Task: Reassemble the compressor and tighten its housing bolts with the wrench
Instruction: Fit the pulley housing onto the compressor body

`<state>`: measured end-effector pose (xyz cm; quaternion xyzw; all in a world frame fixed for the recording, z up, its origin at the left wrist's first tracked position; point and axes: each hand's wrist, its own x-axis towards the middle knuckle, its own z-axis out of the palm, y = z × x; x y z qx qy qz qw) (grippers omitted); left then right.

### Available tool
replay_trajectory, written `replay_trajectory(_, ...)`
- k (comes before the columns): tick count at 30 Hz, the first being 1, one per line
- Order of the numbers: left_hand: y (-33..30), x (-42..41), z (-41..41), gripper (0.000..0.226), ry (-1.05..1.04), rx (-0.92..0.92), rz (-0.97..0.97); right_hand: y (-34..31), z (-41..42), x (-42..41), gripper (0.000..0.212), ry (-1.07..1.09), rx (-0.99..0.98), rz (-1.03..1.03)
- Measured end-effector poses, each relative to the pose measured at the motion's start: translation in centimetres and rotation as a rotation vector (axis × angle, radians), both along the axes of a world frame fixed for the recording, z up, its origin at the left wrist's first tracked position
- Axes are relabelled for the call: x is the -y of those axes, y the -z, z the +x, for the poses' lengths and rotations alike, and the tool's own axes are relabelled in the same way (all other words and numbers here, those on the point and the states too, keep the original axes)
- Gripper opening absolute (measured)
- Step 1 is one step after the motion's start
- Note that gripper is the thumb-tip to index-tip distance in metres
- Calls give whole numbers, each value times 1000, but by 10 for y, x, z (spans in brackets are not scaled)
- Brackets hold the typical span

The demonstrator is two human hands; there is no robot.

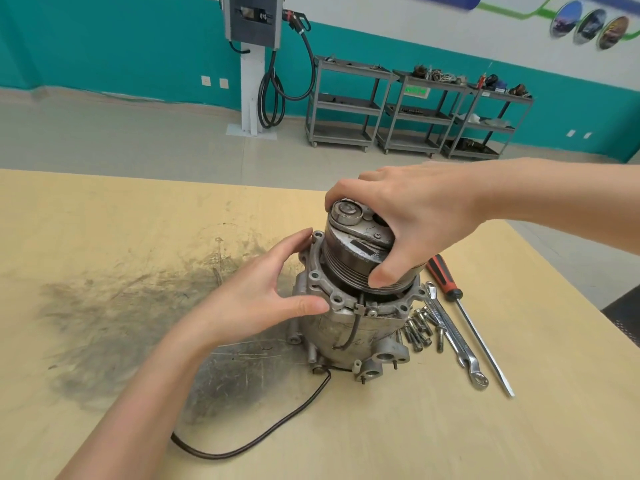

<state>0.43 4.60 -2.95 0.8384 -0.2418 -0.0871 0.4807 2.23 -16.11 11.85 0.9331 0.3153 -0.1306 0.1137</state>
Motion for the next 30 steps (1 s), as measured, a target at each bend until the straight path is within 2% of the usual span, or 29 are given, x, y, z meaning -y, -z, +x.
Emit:
replay_trajectory(8, 5, 6, 3, 132, -7, 19, -14, 0, -2, 3, 89, 4, 14, 19)
replay_trajectory(12, 12, 9, 5, 134, 17, -17, -99, -3, 0, 3, 88, -36, 13, -26)
replay_trajectory(21, 19, 10, 7, 97, 0, -38, -240, -5, 3, 3, 87, -109, 13, -65)
replay_trajectory(30, 17, 11, 7, 99, -6, -13, -264, -6, 4, 5, 89, -139, -13, -59)
